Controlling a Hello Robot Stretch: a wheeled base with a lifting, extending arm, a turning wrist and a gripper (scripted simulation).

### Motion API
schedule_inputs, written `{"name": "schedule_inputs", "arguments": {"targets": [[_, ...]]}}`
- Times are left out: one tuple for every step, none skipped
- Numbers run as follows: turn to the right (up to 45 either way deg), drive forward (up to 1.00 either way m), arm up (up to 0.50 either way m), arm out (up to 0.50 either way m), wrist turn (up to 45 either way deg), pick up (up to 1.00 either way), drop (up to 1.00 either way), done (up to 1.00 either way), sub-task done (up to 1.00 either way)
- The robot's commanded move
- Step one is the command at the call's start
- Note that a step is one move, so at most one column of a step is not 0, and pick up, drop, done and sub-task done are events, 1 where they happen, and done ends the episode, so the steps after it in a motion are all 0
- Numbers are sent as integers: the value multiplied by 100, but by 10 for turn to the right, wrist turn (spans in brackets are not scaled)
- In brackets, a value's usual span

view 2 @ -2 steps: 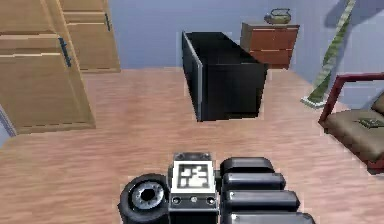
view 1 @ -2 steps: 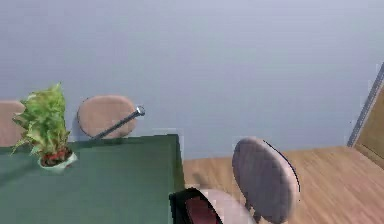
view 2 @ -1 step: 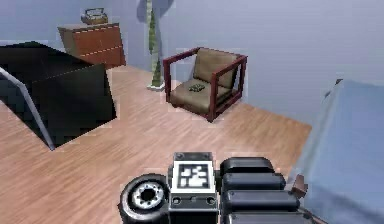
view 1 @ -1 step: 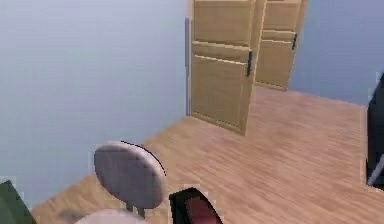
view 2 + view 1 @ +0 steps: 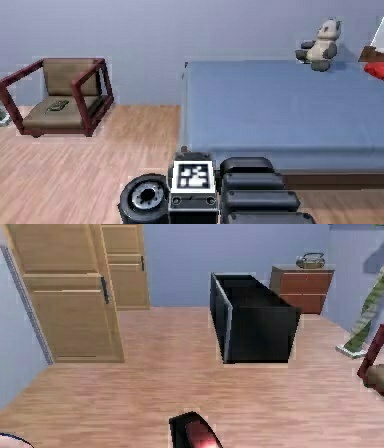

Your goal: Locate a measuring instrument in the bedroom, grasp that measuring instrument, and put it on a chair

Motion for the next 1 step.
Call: {"name": "schedule_inputs", "arguments": {"targets": [[-450,0,0,0,0,0,0,0,0]]}}
